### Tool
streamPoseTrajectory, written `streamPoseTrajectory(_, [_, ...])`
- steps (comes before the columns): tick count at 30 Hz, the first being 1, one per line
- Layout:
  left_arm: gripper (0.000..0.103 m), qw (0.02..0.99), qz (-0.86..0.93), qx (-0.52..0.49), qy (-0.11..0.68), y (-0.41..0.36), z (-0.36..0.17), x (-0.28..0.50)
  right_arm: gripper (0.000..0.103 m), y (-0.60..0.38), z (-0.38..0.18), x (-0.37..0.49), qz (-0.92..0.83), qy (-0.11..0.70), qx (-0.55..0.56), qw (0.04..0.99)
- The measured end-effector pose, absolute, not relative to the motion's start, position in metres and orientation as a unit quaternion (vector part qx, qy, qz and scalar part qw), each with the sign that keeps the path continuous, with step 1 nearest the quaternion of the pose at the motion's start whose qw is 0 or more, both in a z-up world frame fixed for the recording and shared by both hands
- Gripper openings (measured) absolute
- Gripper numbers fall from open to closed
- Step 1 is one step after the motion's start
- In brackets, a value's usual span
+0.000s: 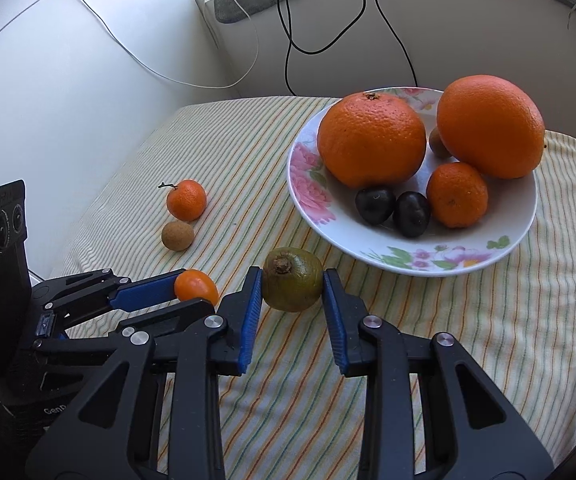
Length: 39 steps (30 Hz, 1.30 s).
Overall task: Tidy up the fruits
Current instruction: 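Grasp the green kiwi with the right tool while the left tool grasps the small tangerine, then carry the kiwi with the right tool while the left tool carries the tangerine to the plate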
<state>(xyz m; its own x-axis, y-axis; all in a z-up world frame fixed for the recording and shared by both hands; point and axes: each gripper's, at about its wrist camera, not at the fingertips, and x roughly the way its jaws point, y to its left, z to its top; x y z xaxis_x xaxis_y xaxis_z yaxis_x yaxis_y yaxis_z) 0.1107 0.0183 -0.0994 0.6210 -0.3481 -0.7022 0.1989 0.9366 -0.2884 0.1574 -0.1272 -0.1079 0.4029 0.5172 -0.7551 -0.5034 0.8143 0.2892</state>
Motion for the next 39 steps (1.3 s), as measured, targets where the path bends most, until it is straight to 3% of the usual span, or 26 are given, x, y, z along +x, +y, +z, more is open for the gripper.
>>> streamPoseTrajectory(18, [0.027,0.905,-0.186,-0.08,0.375,-0.019,-0.068,0.127,0.032,-0.189,-0.075,0.15,0.28,0.415,0.038,0.865])
streamPoseTrajectory(39, [0.027,0.905,-0.185,-0.06,0.378,-0.039,-0.068,0.161,0.032,-0.194,-0.081,0.178,0.265,0.414,0.038,0.87])
